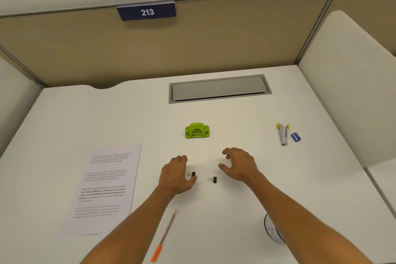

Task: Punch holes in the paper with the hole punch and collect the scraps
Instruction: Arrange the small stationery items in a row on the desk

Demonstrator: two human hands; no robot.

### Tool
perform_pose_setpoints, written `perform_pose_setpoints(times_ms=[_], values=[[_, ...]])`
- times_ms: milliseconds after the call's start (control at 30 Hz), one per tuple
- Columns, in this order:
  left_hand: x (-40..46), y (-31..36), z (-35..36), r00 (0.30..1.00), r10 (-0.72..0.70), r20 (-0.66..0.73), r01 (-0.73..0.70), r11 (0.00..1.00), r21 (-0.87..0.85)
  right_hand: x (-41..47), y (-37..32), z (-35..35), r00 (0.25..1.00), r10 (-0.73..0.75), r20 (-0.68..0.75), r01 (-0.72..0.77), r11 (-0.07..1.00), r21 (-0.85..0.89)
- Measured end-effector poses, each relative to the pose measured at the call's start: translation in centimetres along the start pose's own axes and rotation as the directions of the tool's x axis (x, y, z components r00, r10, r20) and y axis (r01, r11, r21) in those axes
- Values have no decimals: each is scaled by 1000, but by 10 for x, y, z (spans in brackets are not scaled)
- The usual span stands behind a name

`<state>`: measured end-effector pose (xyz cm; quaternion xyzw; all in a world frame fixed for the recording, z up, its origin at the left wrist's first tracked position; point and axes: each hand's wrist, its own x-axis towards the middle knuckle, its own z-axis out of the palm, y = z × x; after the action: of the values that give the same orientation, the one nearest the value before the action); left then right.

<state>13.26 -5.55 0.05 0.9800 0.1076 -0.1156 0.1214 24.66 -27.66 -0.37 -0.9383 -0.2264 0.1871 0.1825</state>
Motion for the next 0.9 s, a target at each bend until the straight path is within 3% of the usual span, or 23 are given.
perform_pose_setpoints(times_ms=[267,567,900], values=[[-50,-35,15,996,-37,84,28,994,103,-16,-29,28,988,-104,114,106,994,-17],[-81,-44,28,975,-85,204,58,989,134,-16,-35,37,980,-95,174,107,992,-62],[-90,-46,34,918,-111,381,52,985,162,-15,-31,41,985,-90,151,103,991,-82]])
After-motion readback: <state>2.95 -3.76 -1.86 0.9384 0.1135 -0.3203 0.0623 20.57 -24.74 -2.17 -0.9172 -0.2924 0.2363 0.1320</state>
